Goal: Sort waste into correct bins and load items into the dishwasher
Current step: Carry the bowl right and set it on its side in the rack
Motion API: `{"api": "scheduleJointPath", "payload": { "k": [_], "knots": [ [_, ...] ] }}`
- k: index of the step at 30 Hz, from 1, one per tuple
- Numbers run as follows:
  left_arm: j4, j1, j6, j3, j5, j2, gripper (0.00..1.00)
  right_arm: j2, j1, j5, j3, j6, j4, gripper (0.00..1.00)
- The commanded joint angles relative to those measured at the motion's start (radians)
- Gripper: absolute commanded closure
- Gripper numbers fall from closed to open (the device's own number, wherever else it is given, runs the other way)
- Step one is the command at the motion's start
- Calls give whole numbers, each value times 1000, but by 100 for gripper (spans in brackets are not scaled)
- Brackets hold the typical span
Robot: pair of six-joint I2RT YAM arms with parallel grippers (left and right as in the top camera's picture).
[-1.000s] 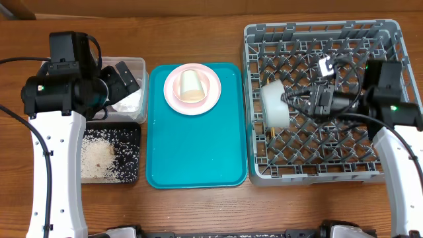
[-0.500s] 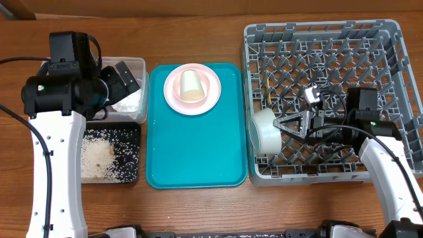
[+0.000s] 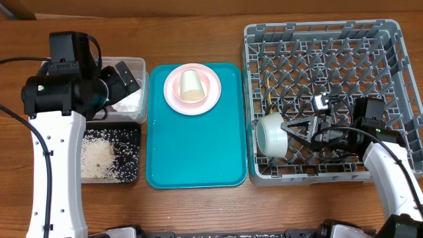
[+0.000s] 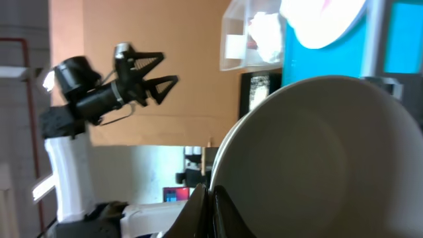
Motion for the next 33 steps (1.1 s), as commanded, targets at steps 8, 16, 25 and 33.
{"api": "scheduleJointPath", "payload": {
  "k": [8, 16, 25, 33],
  "knots": [
    [2, -5, 19, 20, 3, -9, 0, -4, -4, 19, -18, -10, -10, 96],
    [1, -5, 19, 20, 3, -9, 0, -2, -43, 98, -51, -9, 70, 96],
    [2, -5, 19, 20, 3, -9, 0, -2, -96, 245, -51, -10, 117, 85],
    [1, -7, 19, 20, 3, -9, 0, -2, -96, 341, -49, -7, 156, 76]
  ]
}}
